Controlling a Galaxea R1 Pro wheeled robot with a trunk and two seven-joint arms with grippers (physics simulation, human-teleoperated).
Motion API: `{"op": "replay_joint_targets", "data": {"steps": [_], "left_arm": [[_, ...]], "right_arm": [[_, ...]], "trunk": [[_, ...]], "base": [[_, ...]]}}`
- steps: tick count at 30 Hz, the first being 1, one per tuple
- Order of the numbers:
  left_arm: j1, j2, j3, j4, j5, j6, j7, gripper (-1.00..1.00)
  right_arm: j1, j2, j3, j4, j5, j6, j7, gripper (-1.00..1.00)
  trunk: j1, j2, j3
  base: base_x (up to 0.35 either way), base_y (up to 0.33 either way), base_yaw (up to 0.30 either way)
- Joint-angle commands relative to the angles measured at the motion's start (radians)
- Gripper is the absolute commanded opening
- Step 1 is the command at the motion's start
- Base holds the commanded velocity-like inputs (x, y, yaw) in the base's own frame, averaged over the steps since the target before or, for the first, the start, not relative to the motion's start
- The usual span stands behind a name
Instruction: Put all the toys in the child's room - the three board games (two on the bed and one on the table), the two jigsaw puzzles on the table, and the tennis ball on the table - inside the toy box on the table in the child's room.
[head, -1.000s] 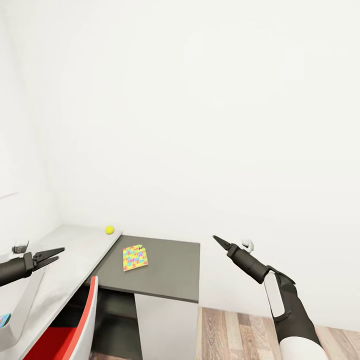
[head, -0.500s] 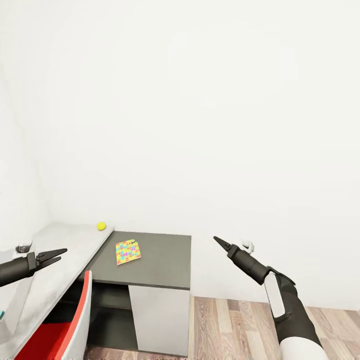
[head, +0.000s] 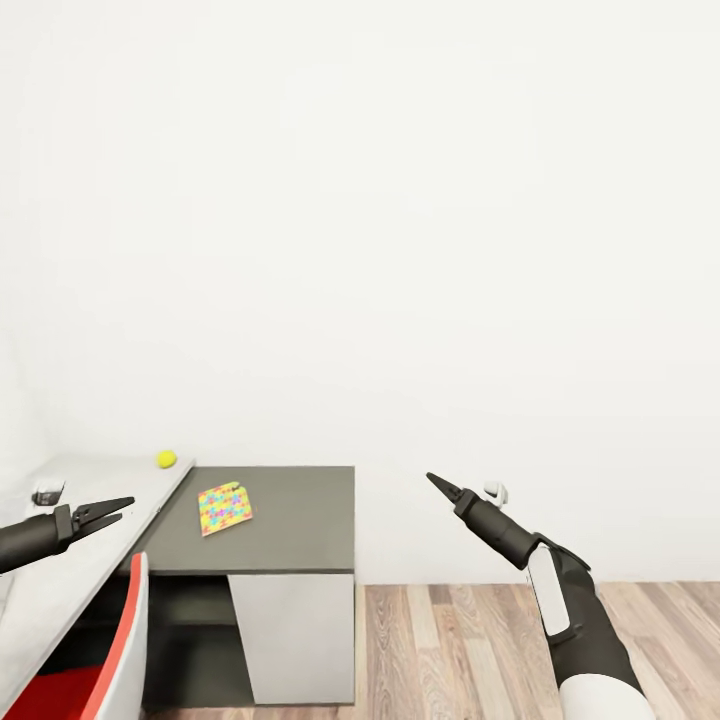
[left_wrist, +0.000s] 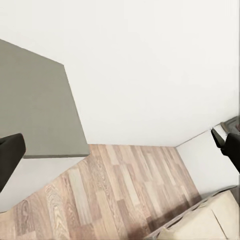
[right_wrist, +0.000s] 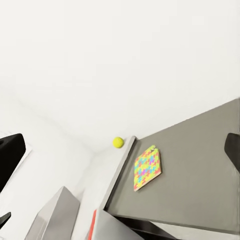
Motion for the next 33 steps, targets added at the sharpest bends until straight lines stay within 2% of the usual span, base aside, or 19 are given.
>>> {"op": "replay_joint_targets", "data": {"steps": [1,18,33], "left_arm": [[0.0,0.0,0.002,-0.001,-0.01,0.01,-0.009,1.0],[0.0,0.0,0.001,-0.001,-0.01,0.009,-0.009,1.0],[0.0,0.0,0.001,0.0,-0.01,0.009,-0.009,1.0]], "right_arm": [[-0.001,0.002,-0.003,0.001,-0.004,0.007,0.002,1.0],[-0.001,0.003,-0.003,0.001,-0.004,0.005,0.003,1.0],[-0.001,0.002,-0.003,0.0,-0.004,0.005,0.002,1.0]], "trunk": [[0.0,-0.001,-0.001],[0.0,-0.001,-0.001],[0.0,-0.001,-0.001]], "base": [[-0.001,0.0,-0.272],[-0.002,0.0,-0.276],[-0.065,0.0,-0.277]]}}
